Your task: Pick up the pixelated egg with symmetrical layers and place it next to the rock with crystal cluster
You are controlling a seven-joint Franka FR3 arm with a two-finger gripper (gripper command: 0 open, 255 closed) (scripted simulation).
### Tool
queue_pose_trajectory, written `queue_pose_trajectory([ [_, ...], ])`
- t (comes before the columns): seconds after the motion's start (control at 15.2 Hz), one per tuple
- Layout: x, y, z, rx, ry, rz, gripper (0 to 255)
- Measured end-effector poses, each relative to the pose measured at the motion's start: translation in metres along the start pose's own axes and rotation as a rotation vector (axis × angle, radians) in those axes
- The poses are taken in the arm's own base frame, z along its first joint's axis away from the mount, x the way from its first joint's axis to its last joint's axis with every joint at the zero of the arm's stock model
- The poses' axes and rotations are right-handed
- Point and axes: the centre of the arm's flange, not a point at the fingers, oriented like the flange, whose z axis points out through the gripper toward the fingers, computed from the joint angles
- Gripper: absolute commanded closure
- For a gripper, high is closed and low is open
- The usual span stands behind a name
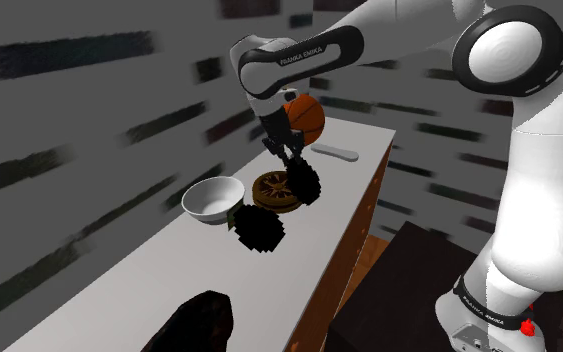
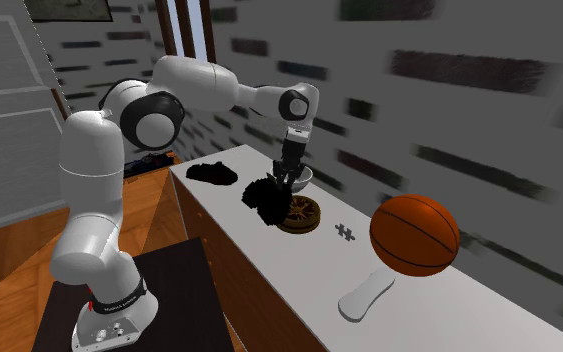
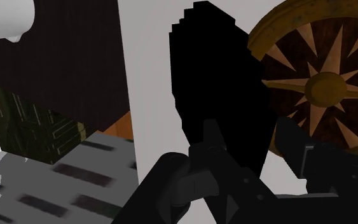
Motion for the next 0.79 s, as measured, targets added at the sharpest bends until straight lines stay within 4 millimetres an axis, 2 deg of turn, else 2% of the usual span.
queue_pose_trajectory([
  [0.79,0.004,0.023,-0.058,0.000,0.000,0.000,255],
])
